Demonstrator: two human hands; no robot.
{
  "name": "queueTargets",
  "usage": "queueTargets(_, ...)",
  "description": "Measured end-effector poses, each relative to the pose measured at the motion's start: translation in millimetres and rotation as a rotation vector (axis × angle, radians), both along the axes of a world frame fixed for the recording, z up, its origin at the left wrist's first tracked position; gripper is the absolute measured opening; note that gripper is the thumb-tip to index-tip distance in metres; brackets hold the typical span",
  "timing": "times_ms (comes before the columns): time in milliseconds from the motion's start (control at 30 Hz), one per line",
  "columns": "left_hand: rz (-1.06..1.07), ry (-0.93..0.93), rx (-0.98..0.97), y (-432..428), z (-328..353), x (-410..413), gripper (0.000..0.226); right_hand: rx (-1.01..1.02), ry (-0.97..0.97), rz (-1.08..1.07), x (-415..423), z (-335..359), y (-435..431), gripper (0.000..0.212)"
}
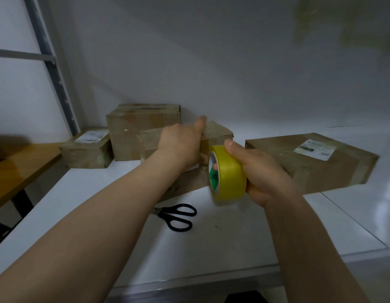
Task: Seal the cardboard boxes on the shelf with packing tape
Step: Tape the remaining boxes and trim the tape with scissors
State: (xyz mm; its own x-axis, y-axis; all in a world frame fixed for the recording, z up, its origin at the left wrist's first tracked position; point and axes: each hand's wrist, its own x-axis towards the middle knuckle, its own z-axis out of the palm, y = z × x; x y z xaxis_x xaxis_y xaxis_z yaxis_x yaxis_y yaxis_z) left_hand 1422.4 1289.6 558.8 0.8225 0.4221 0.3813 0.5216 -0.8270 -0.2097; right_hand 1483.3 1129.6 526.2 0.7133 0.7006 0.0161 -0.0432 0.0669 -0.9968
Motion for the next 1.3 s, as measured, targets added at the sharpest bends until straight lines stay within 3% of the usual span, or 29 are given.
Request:
queueTargets(167, -0.038, 0.049, 0.031, 3, 2, 2, 0.082, -0.107, 0.01, -0.027, 2, -27, 1, 0.044)
queueTargets(300, 0.0, 0.153, 0.047, -1, 4, 4, 0.083, -0.166, 0.033, -0.029, 0, -33, 5, 0.046)
queueTargets(367, -0.027, 0.254, 0.006, -3, 17, 8, 0.085, -0.22, 0.005, -0.051, 1, -30, 5, 0.067)
queueTargets(433, -0.067, 0.36, -0.154, -2, 42, 16, 0.088, -0.26, -0.012, -0.048, 4, -31, 6, 0.084)
queueTargets(500, -0.099, 0.413, -0.345, 7, 62, 26, 0.086, -0.264, -0.043, -0.038, 5, -33, 5, 0.077)
queueTargets(633, -0.11, 0.384, -0.788, 31, 59, 38, 0.094, -0.198, -0.038, -0.009, 13, -44, 8, 0.042)
queueTargets(833, -0.24, 0.302, -0.794, 49, 48, 40, 0.1, -0.089, -0.087, 0.045, 3, -41, 7, 0.042)
queueTargets(900, -0.258, 0.296, -0.804, 60, 58, 35, 0.096, 0.034, -0.158, 0.015, -1, -39, 9, 0.045)
queueTargets(1033, -0.318, 0.245, -1.063, 78, 73, 26, 0.068, 0.381, -0.229, 0.023, 0, -21, 10, 0.039)
queueTargets(1100, -0.327, 0.232, -1.135, 83, 71, 26, 0.051, 0.441, -0.247, 0.04, 3, -11, 16, 0.031)
queueTargets(1200, -0.312, 0.163, -0.991, 93, 64, 30, 0.031, 0.386, -0.241, -0.017, 2, -2, 32, 0.04)
queueTargets(1300, -0.336, 0.131, -0.691, 86, 65, 28, 0.06, 0.334, -0.243, -0.072, 4, -1, 42, 0.045)
